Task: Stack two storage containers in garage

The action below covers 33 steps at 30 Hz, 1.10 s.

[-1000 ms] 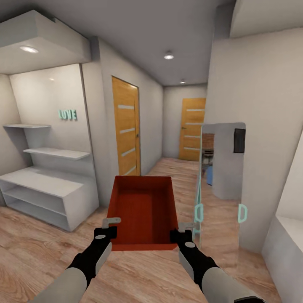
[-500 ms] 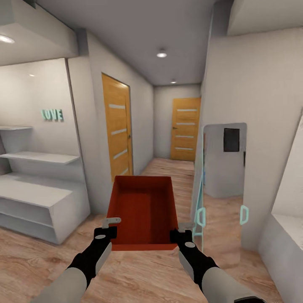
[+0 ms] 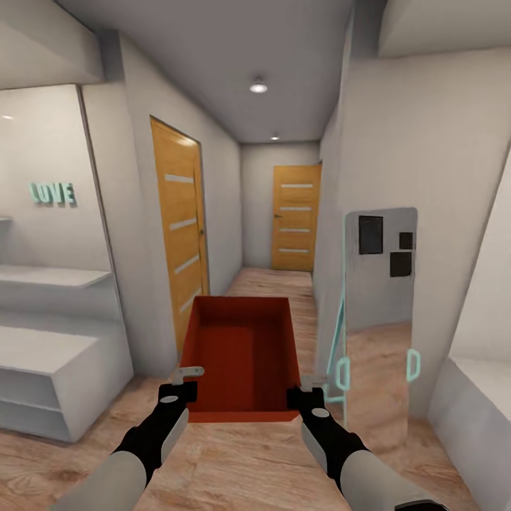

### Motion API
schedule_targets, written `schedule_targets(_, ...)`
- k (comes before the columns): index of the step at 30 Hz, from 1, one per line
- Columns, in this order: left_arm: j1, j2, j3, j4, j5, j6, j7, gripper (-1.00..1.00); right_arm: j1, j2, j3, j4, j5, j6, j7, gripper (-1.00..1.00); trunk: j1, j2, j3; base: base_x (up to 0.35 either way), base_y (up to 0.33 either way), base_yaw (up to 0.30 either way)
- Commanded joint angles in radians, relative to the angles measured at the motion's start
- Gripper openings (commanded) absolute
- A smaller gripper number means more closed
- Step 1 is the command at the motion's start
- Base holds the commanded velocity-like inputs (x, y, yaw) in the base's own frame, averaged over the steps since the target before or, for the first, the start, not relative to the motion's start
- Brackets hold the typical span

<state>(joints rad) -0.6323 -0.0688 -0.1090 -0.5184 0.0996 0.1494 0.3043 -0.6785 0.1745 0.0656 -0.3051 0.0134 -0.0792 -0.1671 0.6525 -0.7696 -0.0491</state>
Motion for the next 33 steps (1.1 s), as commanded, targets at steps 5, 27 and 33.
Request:
schedule_targets(5, -0.001, 0.011, 0.04, -0.003, 0.009, 0.006, 0.012, -1.0, -0.001, 0.0, 0.0, 0.0, 0.003, -0.002, -0.002, -1.0, 0.001, -0.001, -0.002, 0.241, 0.263, -0.01)
schedule_targets(27, -0.001, 0.015, 0.04, -0.005, 0.009, 0.006, 0.009, -1.0, -0.001, 0.0, 0.002, 0.0, 0.003, -0.001, -0.004, -1.0, 0.001, -0.001, -0.002, 0.265, 0.235, -0.011)
schedule_targets(33, -0.001, 0.015, 0.04, -0.006, 0.009, 0.006, 0.009, -1.0, -0.001, 0.0, 0.002, 0.0, 0.003, -0.001, -0.004, -1.0, 0.001, -0.001, -0.002, 0.302, 0.179, -0.238)
